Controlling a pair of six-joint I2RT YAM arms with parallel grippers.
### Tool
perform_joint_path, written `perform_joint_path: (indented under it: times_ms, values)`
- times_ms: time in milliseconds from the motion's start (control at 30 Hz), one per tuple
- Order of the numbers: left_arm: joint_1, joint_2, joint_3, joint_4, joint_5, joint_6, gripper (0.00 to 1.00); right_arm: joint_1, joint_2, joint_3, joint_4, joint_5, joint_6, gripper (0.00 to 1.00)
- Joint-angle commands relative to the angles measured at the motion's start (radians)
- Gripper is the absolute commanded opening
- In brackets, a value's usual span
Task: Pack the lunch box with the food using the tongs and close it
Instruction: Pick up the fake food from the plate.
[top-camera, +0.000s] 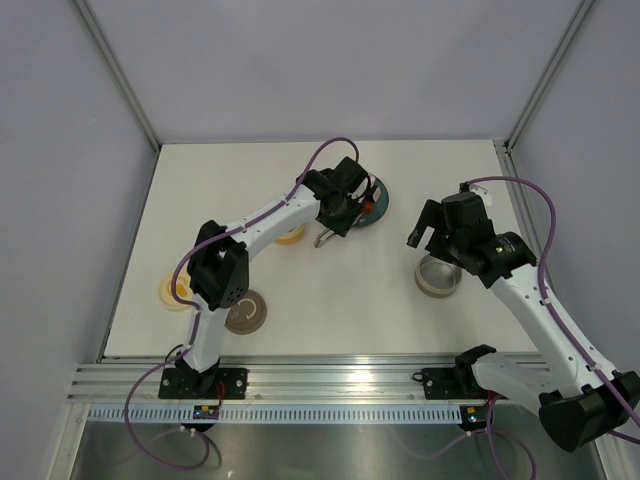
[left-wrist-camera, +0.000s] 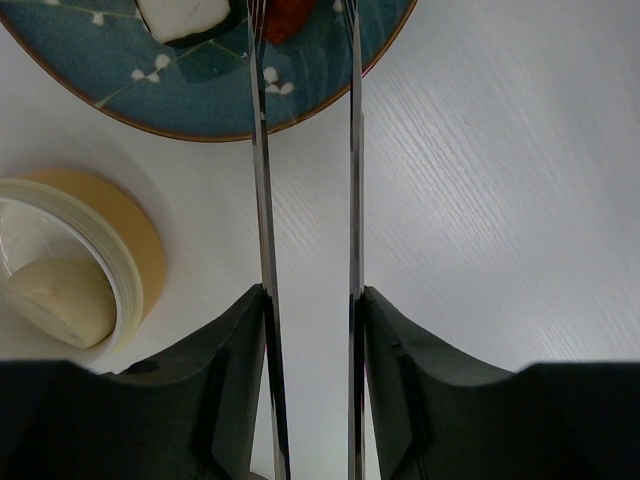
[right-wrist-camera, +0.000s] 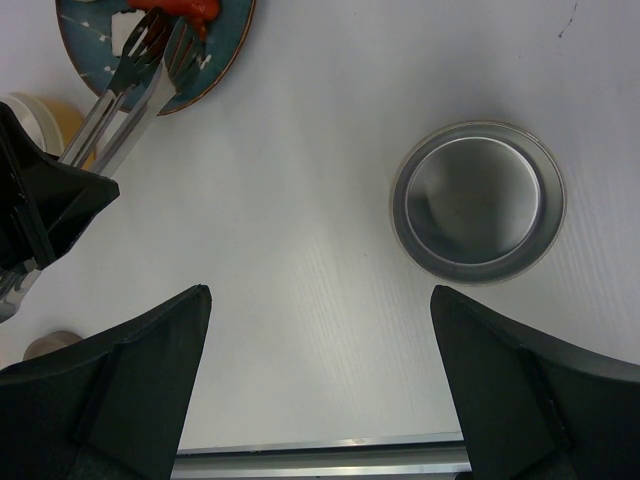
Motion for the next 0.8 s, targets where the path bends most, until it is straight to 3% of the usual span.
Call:
perform_joint_path:
  times_ms: [0,333,367,533,767]
  values:
    - [-0.005,0.003,0.045,0.002,0.006,0.007,0.41,0.001,0.003,0.02,0.02,0.008,0.008,0.99]
    - [-0.005,-0.021,0.047,-0.023,-0.001,0.017,0.23,0.001,0.01,0.027,0.022,-0.001,0.008,0.99]
    - [-0.005,-0.027,0.044,-0.021,-0.001,0.017,0.17,0.001,0.01,0.026,0.023,-0.003,0.006,0.99]
    - [-0.005,-0.072,0.039,-0.018,-0.001,0.016,0.04,0.001,0.01,0.026,0.023,-0.001,0.008,0.99]
    - [-0.004,-0.123,0.085,-0.044,0.002,-0.038,0.0,0.003,0.013,0.027,0.029,0.002,0.015,1.0]
